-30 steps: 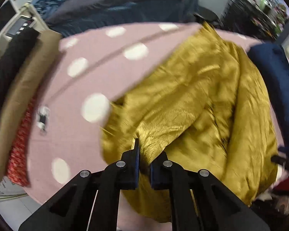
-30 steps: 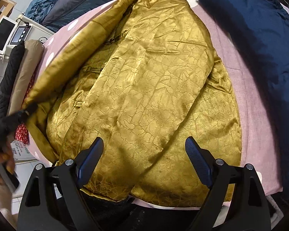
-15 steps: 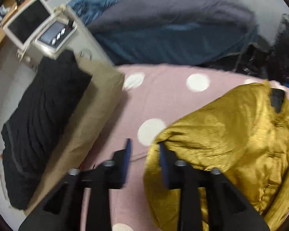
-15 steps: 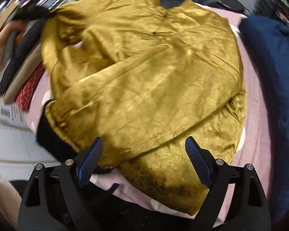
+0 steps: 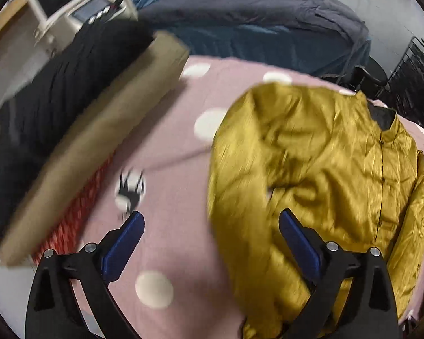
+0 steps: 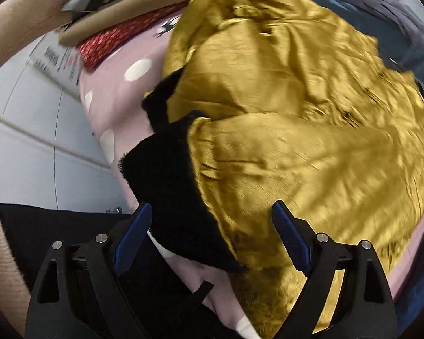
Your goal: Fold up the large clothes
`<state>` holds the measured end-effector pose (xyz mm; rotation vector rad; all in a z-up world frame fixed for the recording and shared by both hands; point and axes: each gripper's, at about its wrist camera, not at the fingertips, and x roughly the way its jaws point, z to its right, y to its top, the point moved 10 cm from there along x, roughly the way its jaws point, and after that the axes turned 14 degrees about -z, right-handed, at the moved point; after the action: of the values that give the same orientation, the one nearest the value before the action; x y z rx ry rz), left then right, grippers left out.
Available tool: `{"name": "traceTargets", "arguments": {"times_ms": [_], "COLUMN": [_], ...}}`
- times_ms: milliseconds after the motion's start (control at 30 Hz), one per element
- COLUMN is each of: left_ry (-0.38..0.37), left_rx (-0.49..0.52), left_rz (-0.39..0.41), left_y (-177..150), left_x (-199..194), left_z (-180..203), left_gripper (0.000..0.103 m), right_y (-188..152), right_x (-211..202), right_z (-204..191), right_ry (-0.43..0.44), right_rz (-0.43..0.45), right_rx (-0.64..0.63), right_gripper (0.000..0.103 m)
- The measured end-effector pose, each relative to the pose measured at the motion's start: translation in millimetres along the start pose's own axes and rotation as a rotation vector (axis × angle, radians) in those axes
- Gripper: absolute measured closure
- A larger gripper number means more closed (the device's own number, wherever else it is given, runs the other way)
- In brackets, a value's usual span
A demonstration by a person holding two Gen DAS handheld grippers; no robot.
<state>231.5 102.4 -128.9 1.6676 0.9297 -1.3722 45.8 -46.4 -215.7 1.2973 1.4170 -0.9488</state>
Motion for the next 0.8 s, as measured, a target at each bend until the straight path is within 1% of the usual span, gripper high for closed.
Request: {"name": "traceTargets", "arguments": {"times_ms": [67, 100, 133, 167, 200, 233, 267, 333, 367, 433, 467, 533, 567, 600, 667, 700, 733, 767, 800], "left_ry": [-0.016, -0.032, -0.059, -0.082, -0.104, -0.122, -0.138, -0.172, -0.192, -0.227, -0.240, -0.238, -0.234, -0.229, -0.201, -0.186, -0.171, -0.172, -0.184], "left_rx": [-0.047, -0.069, -0.094, -0.108, -0.118, -0.125, -0.126, -0.115, -0.103, -0.070, -0.043, 0.024, 0.055, 0.087, 0.135, 0.151, 0.160, 0.164, 0.161], "left_rz": [-0.049, -0.078, -0.110, -0.133, -0.154, -0.164, -0.166, -0.162, -0.157, -0.143, -0.140, -0.149, -0.154, -0.161, -0.177, -0.183, -0.182, -0.185, -0.200], "left_y": [-30, -45, -63, -77, -92, -105, -114, -130, -138, -147, -151, -158, -165, -167, -171, -172, -173, -173, -174], "left_x": [14, 22, 30, 35, 40, 42, 44, 45, 44, 43, 43, 47, 50, 53, 61, 64, 67, 71, 74], "left_z": [-14, -17, -20, -20, -19, -17, -14, -5, -1, 12, 20, 37, 45, 53, 65, 70, 74, 78, 81], "left_gripper": [0.009, 0.009, 0.009, 0.009, 0.009, 0.009, 0.009, 0.009, 0.009, 0.009, 0.009, 0.009, 0.009, 0.009, 0.010, 0.012, 0.025, 0.045, 0.057], "right_y": [7, 9, 9, 8, 5, 4, 5, 8, 10, 13, 12, 7, -1, -8, -37, -47, -60, -66, -75], "right_x": [14, 23, 28, 34, 35, 35, 31, 17, 5, -20, -38, -70, -91, -106, -144, -154, -164, -169, -173], "right_z": [-12, -15, -18, -23, -28, -29, -26, -15, -4, 22, 44, 88, 120, 142, 199, 216, 233, 244, 250], "right_ry": [0.006, 0.005, 0.003, 0.015, 0.031, 0.053, 0.074, 0.130, 0.168, 0.207, 0.214, 0.194, 0.186, 0.180, 0.170, 0.173, 0.177, 0.168, 0.132], "right_rz": [-0.036, -0.052, -0.062, -0.080, -0.088, -0.087, -0.068, -0.014, 0.027, 0.113, 0.176, 0.276, 0.340, 0.383, 0.491, 0.512, 0.523, 0.519, 0.505], "right_rx": [-0.049, -0.066, -0.080, -0.103, -0.112, -0.110, -0.093, -0.028, 0.029, 0.130, 0.209, 0.347, 0.449, 0.520, 0.699, 0.750, 0.791, 0.805, 0.808], "right_gripper": [0.018, 0.021, 0.035, 0.055, 0.066, 0.082, 0.087, 0.092, 0.093, 0.093, 0.094, 0.100, 0.100, 0.100, 0.100, 0.100, 0.100, 0.100, 0.100]}}
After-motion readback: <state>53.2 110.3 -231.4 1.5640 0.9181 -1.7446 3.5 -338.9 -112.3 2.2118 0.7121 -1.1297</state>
